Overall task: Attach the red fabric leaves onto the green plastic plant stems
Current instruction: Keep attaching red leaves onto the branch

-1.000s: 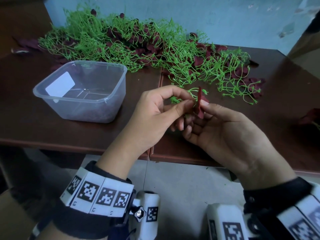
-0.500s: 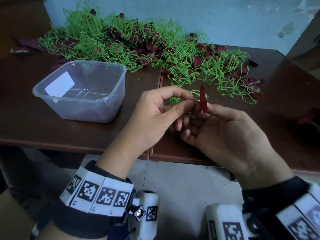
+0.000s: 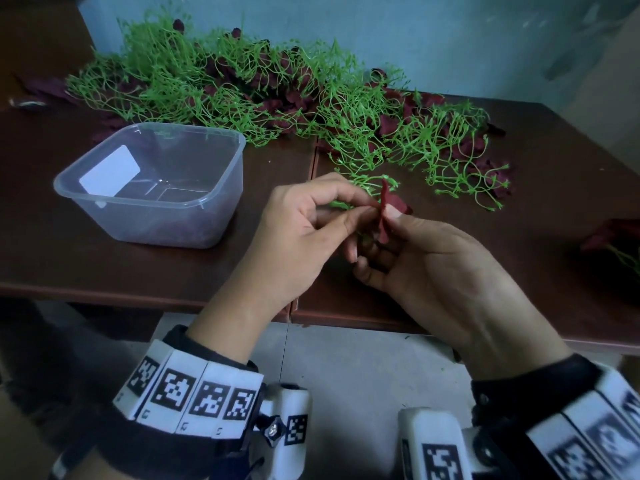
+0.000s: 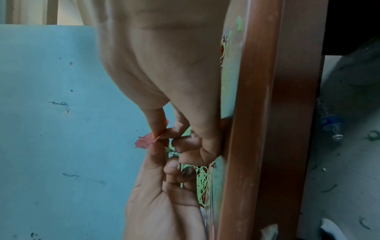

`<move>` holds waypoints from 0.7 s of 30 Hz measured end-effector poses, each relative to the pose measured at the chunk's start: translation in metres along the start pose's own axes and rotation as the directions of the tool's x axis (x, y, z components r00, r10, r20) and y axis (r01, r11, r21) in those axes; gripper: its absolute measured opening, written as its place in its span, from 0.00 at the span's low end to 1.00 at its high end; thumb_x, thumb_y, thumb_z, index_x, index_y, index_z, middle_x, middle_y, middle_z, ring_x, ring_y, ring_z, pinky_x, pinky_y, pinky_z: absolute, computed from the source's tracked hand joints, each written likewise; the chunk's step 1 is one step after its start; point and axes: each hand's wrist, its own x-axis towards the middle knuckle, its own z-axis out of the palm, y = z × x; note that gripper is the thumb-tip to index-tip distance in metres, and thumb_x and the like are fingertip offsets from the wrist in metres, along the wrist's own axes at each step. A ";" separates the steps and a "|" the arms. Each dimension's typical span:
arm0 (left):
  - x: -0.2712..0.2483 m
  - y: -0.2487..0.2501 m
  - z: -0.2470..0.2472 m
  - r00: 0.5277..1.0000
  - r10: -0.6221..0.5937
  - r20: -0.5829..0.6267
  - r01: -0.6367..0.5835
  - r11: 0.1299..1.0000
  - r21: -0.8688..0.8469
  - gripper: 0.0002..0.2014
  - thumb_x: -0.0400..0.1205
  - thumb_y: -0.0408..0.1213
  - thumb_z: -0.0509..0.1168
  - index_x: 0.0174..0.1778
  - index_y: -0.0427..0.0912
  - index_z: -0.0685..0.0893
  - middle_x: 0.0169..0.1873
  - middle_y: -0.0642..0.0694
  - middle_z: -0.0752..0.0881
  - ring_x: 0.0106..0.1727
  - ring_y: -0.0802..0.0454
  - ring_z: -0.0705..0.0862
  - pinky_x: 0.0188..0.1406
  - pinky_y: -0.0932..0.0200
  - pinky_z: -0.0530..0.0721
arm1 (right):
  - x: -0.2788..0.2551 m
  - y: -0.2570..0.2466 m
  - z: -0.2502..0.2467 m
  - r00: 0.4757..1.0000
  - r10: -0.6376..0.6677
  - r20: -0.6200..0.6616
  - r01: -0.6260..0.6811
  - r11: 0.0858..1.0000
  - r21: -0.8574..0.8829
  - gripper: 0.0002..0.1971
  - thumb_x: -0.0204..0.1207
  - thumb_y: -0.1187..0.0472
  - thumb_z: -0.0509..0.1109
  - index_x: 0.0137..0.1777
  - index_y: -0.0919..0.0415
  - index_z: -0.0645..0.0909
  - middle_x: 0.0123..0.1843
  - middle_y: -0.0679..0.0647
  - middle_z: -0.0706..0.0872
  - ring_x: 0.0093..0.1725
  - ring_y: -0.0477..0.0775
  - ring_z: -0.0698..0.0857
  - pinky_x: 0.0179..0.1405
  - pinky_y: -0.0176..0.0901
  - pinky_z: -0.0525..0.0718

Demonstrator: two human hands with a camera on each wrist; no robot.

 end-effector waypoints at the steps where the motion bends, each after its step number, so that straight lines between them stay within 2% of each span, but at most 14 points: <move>1: 0.000 0.000 0.000 1.000 -0.001 -0.004 0.001 1.000 -0.002 0.04 0.83 0.26 0.70 0.50 0.29 0.89 0.45 0.35 0.84 0.25 0.51 0.83 0.30 0.60 0.85 | 0.000 0.000 0.000 1.000 -0.005 0.000 0.005 1.000 0.003 0.12 0.78 0.61 0.65 0.54 0.71 0.79 0.44 0.66 0.75 0.38 0.58 0.82 0.41 0.46 0.82; 3: 0.000 -0.001 0.000 1.000 0.002 -0.007 -0.002 1.000 -0.008 0.05 0.83 0.25 0.70 0.50 0.27 0.89 0.44 0.33 0.84 0.25 0.52 0.83 0.30 0.59 0.85 | -0.001 -0.001 0.001 1.000 -0.017 -0.002 0.017 1.000 0.001 0.12 0.78 0.62 0.65 0.54 0.71 0.79 0.43 0.67 0.76 0.38 0.59 0.83 0.43 0.48 0.83; 6: 0.001 -0.003 -0.001 1.000 0.023 -0.006 -0.023 1.000 -0.014 0.05 0.83 0.24 0.70 0.51 0.28 0.90 0.41 0.35 0.85 0.24 0.52 0.84 0.31 0.60 0.84 | -0.003 0.000 0.003 0.999 -0.036 -0.019 0.036 0.999 0.000 0.09 0.78 0.63 0.66 0.50 0.71 0.79 0.40 0.66 0.78 0.38 0.59 0.84 0.46 0.50 0.83; 10: 0.001 -0.005 -0.003 0.999 0.035 -0.006 -0.035 0.998 -0.043 0.05 0.82 0.24 0.70 0.51 0.29 0.91 0.40 0.35 0.86 0.25 0.50 0.84 0.31 0.58 0.85 | -0.002 0.000 0.001 0.999 -0.030 -0.026 0.031 0.999 0.012 0.13 0.79 0.63 0.67 0.58 0.72 0.80 0.47 0.68 0.77 0.39 0.59 0.84 0.45 0.47 0.85; 15: 0.003 -0.005 -0.003 0.998 0.060 0.005 -0.059 0.990 -0.131 0.10 0.81 0.23 0.71 0.52 0.40 0.91 0.38 0.46 0.88 0.26 0.46 0.86 0.30 0.56 0.86 | -0.002 -0.002 -0.003 0.999 0.002 -0.039 -0.001 0.999 0.032 0.09 0.72 0.62 0.71 0.47 0.68 0.85 0.38 0.60 0.82 0.35 0.53 0.85 0.43 0.42 0.84; 18: 0.002 -0.003 -0.001 0.997 0.081 -0.009 -0.082 0.981 -0.176 0.10 0.79 0.26 0.71 0.55 0.37 0.90 0.38 0.46 0.89 0.30 0.49 0.87 0.33 0.57 0.86 | -0.004 -0.002 -0.001 0.999 0.015 -0.045 -0.013 0.999 0.041 0.07 0.67 0.60 0.73 0.42 0.62 0.88 0.35 0.55 0.85 0.36 0.49 0.86 0.41 0.39 0.84; 21: 0.002 -0.002 -0.001 0.995 0.090 -0.037 -0.094 0.982 -0.164 0.10 0.78 0.28 0.72 0.55 0.33 0.90 0.39 0.45 0.90 0.39 0.51 0.90 0.43 0.61 0.86 | -0.003 -0.003 0.001 0.998 0.026 -0.060 -0.022 0.997 0.071 0.07 0.64 0.60 0.75 0.41 0.61 0.89 0.37 0.55 0.88 0.38 0.48 0.90 0.38 0.37 0.84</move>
